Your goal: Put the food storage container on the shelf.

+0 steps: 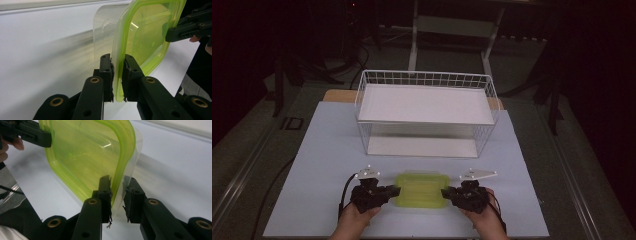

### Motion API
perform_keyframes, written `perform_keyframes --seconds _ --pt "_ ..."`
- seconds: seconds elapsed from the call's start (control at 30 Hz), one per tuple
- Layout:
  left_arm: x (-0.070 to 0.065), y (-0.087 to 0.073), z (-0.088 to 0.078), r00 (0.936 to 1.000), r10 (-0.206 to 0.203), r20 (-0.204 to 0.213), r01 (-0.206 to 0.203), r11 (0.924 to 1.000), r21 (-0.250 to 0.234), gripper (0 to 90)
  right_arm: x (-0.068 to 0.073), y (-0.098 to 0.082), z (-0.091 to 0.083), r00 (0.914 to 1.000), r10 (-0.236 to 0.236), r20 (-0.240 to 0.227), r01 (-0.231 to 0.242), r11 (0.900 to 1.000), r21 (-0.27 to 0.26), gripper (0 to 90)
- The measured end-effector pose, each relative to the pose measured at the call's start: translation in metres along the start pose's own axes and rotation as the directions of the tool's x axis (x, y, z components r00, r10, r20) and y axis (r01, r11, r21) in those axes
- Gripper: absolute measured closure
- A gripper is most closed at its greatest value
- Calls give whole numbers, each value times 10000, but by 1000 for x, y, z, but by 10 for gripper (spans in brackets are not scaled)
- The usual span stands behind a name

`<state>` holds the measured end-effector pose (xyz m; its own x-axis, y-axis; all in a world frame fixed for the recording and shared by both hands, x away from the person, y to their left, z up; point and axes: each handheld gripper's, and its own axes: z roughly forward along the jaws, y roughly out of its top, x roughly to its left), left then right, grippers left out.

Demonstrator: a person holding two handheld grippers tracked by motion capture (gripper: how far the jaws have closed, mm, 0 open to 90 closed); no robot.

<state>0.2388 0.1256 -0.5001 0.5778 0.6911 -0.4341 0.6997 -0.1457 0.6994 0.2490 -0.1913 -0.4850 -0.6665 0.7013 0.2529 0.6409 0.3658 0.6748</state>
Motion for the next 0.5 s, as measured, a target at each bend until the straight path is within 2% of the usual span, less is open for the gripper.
perform_keyframes --seconds 0.03,0.07,0.23,0.33,0.5 --pt "0 0 0 10000 0 0 0 10000 0 805 0 0 0 10000 0 0 0 10000 0 773" --pt "1 4 -2 9999 -118 101 119 9998 -139 805 0 8 -6 10000 19 31 -18 9995 -328 779" --pt "0 19 -9 9999 20 121 -14 9985 -550 805 0 24 -16 10000 -60 70 66 9965 -830 786" --pt "2 29 -11 9999 82 59 -78 9974 -721 805 -1 35 -19 9999 -45 165 62 9946 -1036 788" --pt "4 40 -12 9999 -137 45 141 9963 -848 806 -5 46 -20 9998 124 160 -104 9930 -1180 787"
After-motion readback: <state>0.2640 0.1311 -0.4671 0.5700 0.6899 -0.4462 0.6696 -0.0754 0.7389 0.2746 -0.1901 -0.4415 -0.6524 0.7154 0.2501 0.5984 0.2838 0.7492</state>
